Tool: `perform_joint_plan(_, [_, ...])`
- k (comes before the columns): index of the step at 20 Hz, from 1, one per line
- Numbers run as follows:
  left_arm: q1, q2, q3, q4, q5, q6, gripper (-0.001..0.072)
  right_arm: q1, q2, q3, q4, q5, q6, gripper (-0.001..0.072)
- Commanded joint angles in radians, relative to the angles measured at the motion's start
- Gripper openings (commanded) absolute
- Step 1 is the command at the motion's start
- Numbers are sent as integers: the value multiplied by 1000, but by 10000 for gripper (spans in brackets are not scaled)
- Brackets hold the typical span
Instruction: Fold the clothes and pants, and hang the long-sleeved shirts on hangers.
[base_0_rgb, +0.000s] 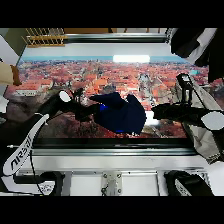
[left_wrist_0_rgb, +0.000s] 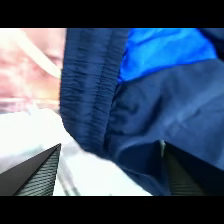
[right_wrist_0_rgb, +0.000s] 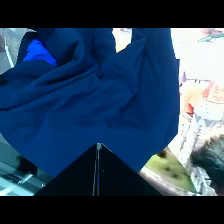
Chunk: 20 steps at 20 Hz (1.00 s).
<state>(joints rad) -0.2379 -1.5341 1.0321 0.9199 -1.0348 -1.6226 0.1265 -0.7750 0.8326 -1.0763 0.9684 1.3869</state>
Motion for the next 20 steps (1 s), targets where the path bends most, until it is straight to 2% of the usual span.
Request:
perform_joint_plan(1, [-18,-76,-28,-111,21,38,687,0,0,0,1,0,5,4])
perform_joint_plan(3, [-24,-92,-28,-111,27,37,683,0,0,0,1,0,5,4])
perform_joint_plan(4, [-24,-92,-27,-111,39,37,500,0,-1,0,0,0,5,4])
perform_joint_plan(5, [-19,-87,-26,-109,53,37,247,0,-1,0,0,0,5,4])
perform_joint_plan(6, [-8,-79,-25,-109,63,37,44,0,-3,0,-5,-1,23,4])
perform_joint_plan(8, [41,-42,-24,-100,69,46,16,-18,-19,4,-60,5,133,4])
perform_joint_plan(11, [152,61,-24,-21,66,52,16,-79,-103,16,-94,7,137,12])
perform_joint_plan(12, [185,97,-24,-2,64,52,16,-94,-151,24,-92,8,128,127])
perform_joint_plan(13, [216,132,-25,6,58,53,15,-101,-213,36,-90,5,118,483])
perform_joint_plan(14, [235,158,-25,5,51,53,16,-101,-284,54,-90,1,92,680])
perform_joint_plan(18, [260,207,-25,6,41,69,16,-97,-587,176,-21,-45,74,679])
perform_joint_plan(20, [260,206,-26,5,41,71,16,-81,-731,251,61,-47,21,678])
